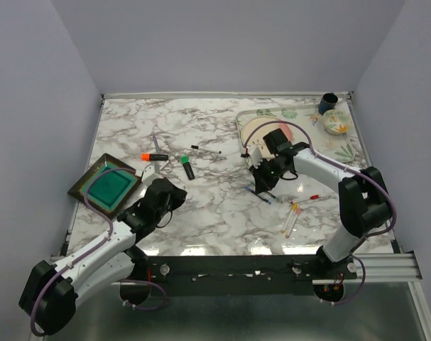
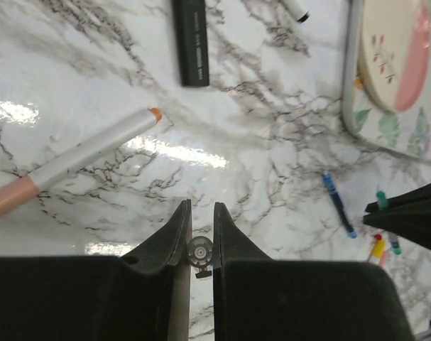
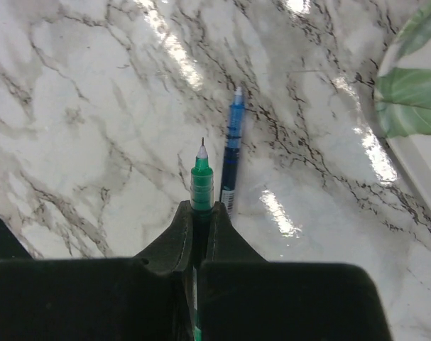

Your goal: Open the pen caps

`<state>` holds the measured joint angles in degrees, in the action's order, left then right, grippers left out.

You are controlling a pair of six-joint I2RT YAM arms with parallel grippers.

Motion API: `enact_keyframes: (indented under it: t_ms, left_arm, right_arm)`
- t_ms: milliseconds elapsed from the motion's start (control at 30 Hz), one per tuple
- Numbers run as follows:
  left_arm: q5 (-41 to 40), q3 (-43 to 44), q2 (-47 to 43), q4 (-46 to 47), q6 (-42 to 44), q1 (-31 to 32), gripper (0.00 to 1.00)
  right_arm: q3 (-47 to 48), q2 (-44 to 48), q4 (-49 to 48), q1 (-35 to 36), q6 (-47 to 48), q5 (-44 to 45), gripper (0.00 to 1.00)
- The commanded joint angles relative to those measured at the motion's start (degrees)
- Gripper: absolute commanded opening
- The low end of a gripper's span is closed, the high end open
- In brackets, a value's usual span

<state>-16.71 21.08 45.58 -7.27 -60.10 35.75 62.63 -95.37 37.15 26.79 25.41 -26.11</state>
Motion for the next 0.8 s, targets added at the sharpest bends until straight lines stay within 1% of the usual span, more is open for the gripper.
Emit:
enact_keyframes:
  t_ms: [0, 133, 333, 500, 700, 767]
  left_arm:
    - [1.4, 1.0, 5.0, -4.9, 4.2, -0.1, 0.00]
    - [0.5, 3.3, 9.5, -7.6, 7.0, 0.2, 0.00]
    - [1.4, 4.8, 14.1, -9.0, 9.2, 0.4, 0.02]
    - [2.7, 5.2, 17.3, -8.9, 10.8, 0.7, 0.03]
    - [3.0, 6.0, 19.8, -9.3, 11.6, 1.7, 0.10]
    - [2.9, 6.3, 20.6, -9.3, 11.8, 1.9, 0.13]
  right_arm:
    - [0.5, -2.5, -1.4, -0.8, -1.2, 4.0, 0.10]
    - [1.0, -4.3, -0.9, -0.9, -1.2, 4.0, 0.15]
    - [1.9, -6.7, -0.1, -0.8, -1.1, 3.8, 0.20]
    - [2.0, -7.4, -0.3, -0.8, -1.2, 4.1, 0.27]
    - [1.9, -7.9, -0.4, -0.8, -1.2, 5.1, 0.34]
    - [1.9, -7.9, -0.4, -0.8, -1.2, 5.2, 0.34]
